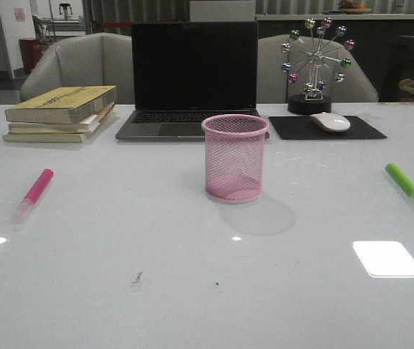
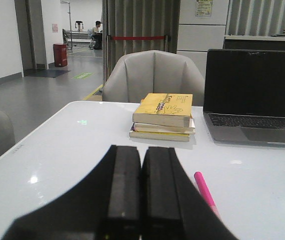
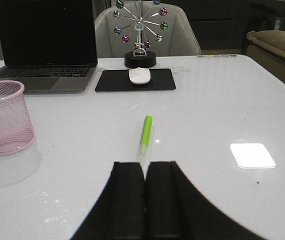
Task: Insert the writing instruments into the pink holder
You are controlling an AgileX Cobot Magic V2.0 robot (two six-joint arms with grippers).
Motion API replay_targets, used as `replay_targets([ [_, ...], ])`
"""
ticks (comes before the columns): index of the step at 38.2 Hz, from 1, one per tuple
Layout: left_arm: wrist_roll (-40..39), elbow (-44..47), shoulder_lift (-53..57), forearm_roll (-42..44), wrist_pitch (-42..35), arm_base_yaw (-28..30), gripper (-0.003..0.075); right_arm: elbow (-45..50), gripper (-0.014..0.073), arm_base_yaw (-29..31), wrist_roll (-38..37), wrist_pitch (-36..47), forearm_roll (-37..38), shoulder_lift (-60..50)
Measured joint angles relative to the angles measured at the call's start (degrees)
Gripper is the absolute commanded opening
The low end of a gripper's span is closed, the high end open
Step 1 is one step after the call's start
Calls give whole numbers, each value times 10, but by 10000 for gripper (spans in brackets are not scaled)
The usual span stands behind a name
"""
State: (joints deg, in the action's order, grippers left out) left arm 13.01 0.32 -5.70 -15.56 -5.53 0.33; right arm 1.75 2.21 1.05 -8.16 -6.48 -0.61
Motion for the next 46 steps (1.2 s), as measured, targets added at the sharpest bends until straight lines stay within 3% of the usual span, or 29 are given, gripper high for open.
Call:
replay_targets([
  [46,0,0,0,0,4,0,92,0,49,0,1,19,17,0],
])
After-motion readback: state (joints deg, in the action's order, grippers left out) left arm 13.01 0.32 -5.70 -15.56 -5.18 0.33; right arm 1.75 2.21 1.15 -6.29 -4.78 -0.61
